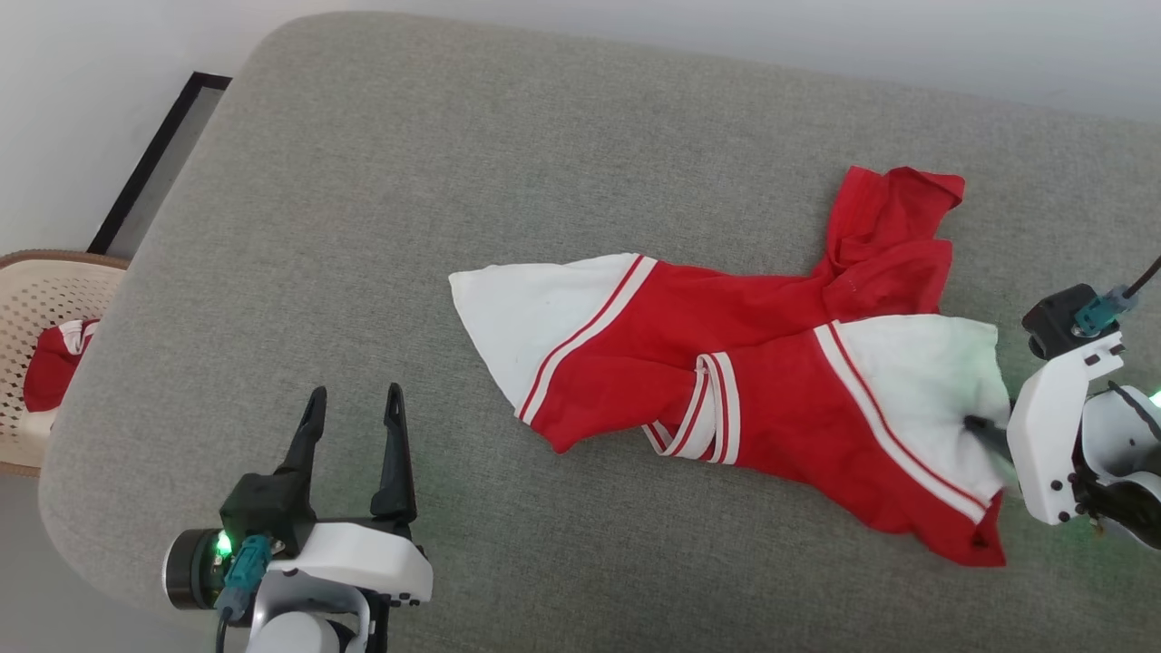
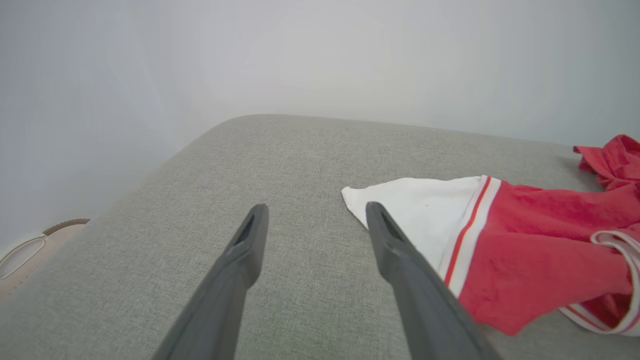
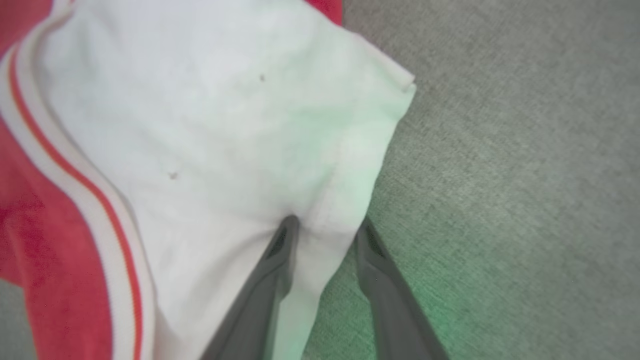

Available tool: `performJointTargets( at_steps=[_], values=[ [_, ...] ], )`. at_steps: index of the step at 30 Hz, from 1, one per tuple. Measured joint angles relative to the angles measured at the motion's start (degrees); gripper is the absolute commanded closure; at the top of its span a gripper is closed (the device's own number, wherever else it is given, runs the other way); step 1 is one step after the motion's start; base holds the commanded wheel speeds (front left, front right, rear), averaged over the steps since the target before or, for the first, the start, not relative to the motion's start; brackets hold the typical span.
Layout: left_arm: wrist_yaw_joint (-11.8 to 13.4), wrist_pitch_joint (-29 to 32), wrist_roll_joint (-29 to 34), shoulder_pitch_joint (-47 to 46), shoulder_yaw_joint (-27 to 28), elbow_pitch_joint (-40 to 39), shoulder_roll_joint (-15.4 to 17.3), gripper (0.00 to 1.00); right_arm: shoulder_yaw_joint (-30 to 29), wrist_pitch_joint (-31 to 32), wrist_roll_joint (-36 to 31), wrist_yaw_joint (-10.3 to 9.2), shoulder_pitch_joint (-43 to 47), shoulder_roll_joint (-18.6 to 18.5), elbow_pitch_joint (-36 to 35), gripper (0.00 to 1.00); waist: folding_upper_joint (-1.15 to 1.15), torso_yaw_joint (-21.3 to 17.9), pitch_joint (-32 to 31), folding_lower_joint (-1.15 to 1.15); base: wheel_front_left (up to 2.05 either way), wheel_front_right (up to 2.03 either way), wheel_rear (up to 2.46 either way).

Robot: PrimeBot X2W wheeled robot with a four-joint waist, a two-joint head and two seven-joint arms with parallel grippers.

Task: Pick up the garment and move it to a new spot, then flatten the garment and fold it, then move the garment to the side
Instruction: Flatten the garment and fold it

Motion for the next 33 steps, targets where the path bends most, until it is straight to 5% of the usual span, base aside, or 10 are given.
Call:
performJointTargets(
  at_steps=[9,20,29,31,32,33],
  values=[
    [-3.78,0.00,3.55,-0.01,4.59,-0.38,-3.09,0.00,-4.67,-2.83,-1.36,0.13,0.21,0.59,-1.47,1.00,0.00,-1.76,0.37,0.00,0.00,0.00,0.00],
    [-6.53,0.00,5.65,0.60,8.54,-0.35,-4.83,0.00,-26.25,-5.89,-5.65,0.04,7.72,2.11,-2.76,1.00,0.00,-5.32,0.07,0.00,0.00,0.00,0.00],
    [-7.98,0.00,6.72,-0.08,9.73,0.40,-5.16,0.00,-32.74,-7.90,-10.56,0.00,9.08,8.39,-1.07,1.00,0.00,-7.22,0.49,0.00,0.00,0.00,0.00],
    [-8.56,0.00,7.15,-0.15,9.81,0.54,-5.20,0.00,-33.41,-9.14,-11.43,0.00,8.79,9.50,-0.94,0.18,0.00,-7.61,0.54,0.00,0.00,0.00,0.00],
    [-9.03,0.00,7.56,-0.25,9.78,0.65,-5.21,0.00,-33.83,-9.84,-11.82,0.00,8.67,10.00,-0.90,0.00,0.00,-7.82,0.56,0.00,0.00,0.00,0.00],
    [-9.48,0.00,8.13,-0.41,9.72,0.75,-5.17,0.00,-34.00,-10.67,-12.21,0.00,8.65,10.27,-1.03,0.00,0.00,-8.04,0.57,0.00,0.00,0.00,0.00]
  ],
)
